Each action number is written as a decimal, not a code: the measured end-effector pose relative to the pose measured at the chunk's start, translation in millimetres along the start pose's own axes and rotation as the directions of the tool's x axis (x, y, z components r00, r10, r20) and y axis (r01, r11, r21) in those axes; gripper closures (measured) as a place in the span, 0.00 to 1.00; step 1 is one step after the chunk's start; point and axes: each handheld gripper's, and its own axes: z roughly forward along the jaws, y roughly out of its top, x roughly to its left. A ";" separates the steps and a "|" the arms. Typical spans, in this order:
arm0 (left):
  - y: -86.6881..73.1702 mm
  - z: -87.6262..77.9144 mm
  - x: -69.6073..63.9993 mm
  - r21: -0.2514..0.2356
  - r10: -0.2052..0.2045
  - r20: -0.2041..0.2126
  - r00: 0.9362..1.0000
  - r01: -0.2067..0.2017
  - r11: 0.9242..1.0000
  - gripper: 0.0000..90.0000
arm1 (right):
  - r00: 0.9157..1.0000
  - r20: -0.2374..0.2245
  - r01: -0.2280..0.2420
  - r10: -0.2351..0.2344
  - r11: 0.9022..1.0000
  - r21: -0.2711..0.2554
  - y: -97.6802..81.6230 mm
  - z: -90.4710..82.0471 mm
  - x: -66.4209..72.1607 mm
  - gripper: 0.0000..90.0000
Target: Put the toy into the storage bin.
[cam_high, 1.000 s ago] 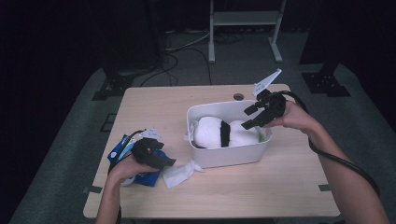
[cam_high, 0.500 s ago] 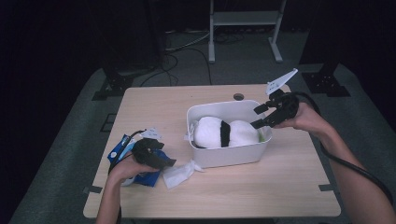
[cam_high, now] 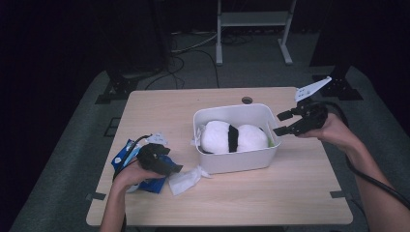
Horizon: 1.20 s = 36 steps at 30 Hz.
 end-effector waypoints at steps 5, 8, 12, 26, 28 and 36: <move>-0.5 -0.2 0.3 0.000 0.000 -0.001 1.000 0.000 1.000 0.10 | 1.000 0.015 -0.019 0.020 1.000 -0.023 -12.7 -5.1 -0.7 0.30; -1.1 -0.3 0.3 -0.007 -0.005 -0.002 1.000 0.005 1.000 0.10 | 0.999 0.021 -0.030 0.031 0.999 -0.033 -22.0 -6.1 -1.0 0.30; -1.4 -1.2 0.8 -0.004 -0.001 -0.004 1.000 0.001 1.000 0.10 | 0.998 0.025 -0.050 0.051 0.997 -0.051 -34.5 -6.4 -1.6 0.30; -2.6 -1.7 1.1 0.004 -0.005 -0.007 1.000 0.005 1.000 0.10 | 0.993 0.021 -0.112 0.113 0.993 -0.048 -75.8 0.0 -1.5 0.30; -2.3 -1.5 0.7 0.005 -0.001 -0.007 1.000 0.001 1.000 0.10 | 0.992 0.020 -0.125 0.126 0.991 -0.046 -83.7 1.2 -1.7 0.30; -2.0 0.6 -0.2 0.010 0.001 -0.003 1.000 -0.001 1.000 0.10 | 0.987 0.018 -0.161 0.162 0.986 -0.042 -105.7 4.5 -0.9 0.30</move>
